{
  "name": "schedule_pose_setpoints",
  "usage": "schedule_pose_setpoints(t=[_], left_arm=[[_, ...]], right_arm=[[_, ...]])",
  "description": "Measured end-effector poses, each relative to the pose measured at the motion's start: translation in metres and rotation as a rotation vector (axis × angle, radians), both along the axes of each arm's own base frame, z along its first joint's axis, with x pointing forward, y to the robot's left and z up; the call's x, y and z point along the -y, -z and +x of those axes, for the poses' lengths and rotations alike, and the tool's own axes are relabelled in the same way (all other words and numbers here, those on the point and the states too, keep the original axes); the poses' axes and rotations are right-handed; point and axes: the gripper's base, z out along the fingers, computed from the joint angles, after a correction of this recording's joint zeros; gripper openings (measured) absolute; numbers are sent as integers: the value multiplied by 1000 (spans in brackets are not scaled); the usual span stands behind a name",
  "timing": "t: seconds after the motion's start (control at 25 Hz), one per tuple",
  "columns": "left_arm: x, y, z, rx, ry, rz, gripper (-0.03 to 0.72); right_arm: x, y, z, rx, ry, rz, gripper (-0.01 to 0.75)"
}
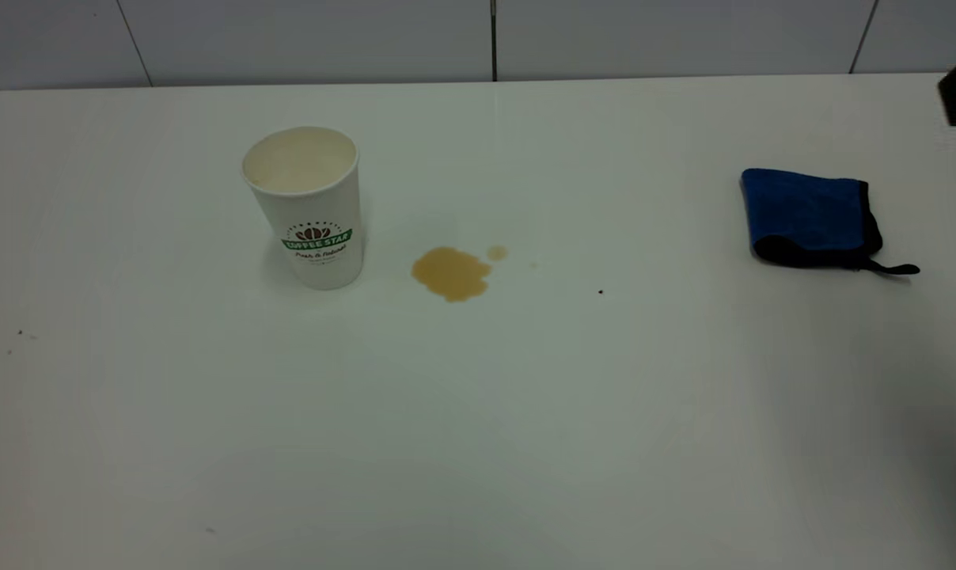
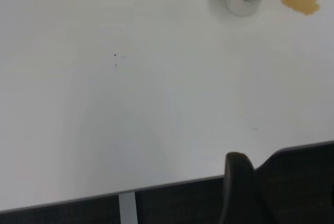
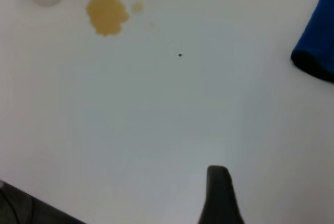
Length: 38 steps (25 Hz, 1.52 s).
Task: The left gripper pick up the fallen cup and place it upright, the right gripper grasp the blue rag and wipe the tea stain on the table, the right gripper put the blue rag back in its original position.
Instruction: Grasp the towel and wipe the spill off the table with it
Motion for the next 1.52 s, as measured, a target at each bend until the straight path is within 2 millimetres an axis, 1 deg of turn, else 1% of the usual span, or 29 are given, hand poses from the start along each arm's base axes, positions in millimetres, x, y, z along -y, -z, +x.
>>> schedule_pose_setpoints(t=[0.04,0.2,0.4,0.6,0.64,0.84,0.92,1.04,1.2,1.4,1.52], left_arm=[[0,0,0,0,0,0,443],[0,0,0,0,0,0,443],[0,0,0,0,-1,-1,443],[0,0,0,0,-1,-1,443],[0,0,0,0,-1,-1,443],[0,0,0,0,-1,-1,443],[0,0,0,0,-1,-1,443],[0,0,0,0,-1,-1,443],[0,0,0,0,-1,-1,443],[0,0,0,0,-1,-1,443],[0,0,0,0,-1,-1,443]], right_arm=[[0,3,10,-6,1,4,590],[3,25,47,-68,20,19,590],[10,61,85,-117,83,-13,590],[18,92,126,-115,122,-62,590],[20,101,133,-122,120,-72,590],[20,135,170,-105,104,-130,590],[20,145,184,-88,101,-148,590],[21,163,200,-78,94,-170,590],[24,186,216,-66,74,-208,590],[29,213,226,-46,38,-297,590],[31,224,228,-43,42,-330,587]])
